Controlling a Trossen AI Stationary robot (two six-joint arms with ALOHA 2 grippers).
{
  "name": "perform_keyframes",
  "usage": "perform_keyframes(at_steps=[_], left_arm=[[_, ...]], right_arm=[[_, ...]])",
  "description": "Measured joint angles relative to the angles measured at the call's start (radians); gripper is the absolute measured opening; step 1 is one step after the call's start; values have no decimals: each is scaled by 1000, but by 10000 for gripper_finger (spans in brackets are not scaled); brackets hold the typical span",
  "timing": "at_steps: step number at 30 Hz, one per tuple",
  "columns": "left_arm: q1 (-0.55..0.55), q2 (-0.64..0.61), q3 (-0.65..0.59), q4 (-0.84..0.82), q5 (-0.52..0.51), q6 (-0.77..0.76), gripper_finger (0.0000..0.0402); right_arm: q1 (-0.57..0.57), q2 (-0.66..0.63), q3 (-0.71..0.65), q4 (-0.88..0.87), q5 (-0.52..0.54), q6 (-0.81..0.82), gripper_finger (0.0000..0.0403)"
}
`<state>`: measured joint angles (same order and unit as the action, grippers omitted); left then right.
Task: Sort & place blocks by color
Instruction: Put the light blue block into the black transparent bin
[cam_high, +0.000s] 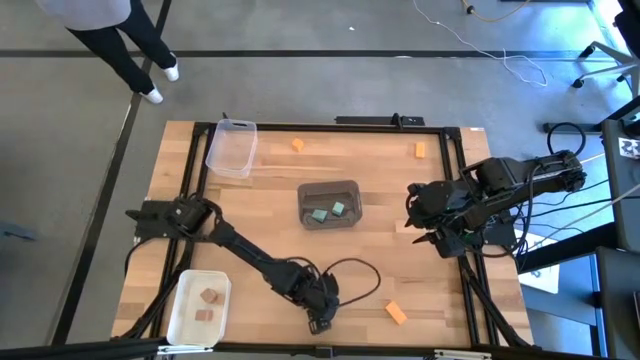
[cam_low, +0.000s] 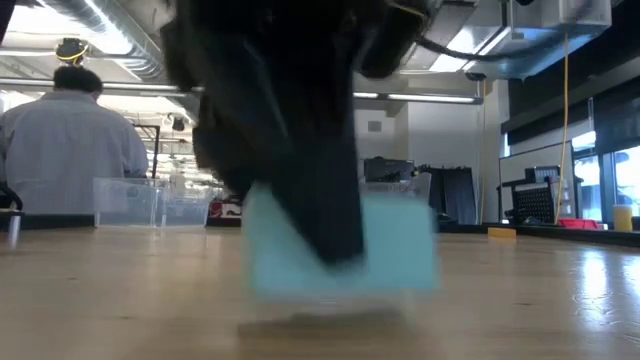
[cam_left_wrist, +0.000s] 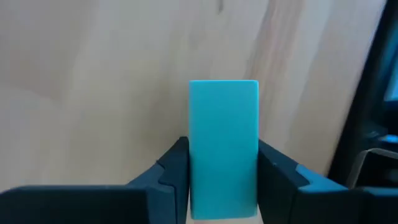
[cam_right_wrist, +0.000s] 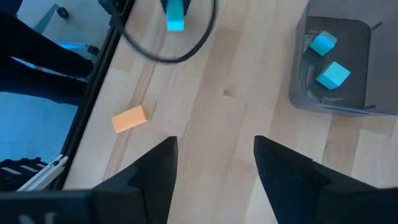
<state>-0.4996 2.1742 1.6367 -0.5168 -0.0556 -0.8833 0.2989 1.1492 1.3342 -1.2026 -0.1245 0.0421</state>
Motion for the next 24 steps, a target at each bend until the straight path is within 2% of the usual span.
perform_keyframes(at_steps=[7,12,17,24], left_arm=[[55,-161,3,-162,-126,26,121],[143,-293,3,-311,-165,60,121],[290,-365,4,-413,-155,136,121],[522,-352,4,-400,-19,426,121]], right_arm=[[0,0,0,-6,0,-8,212],[0,0,0,-3,0,-12,212],[0,0,0,2,8,3,212],[-2,0,0,3,111,55,212]])
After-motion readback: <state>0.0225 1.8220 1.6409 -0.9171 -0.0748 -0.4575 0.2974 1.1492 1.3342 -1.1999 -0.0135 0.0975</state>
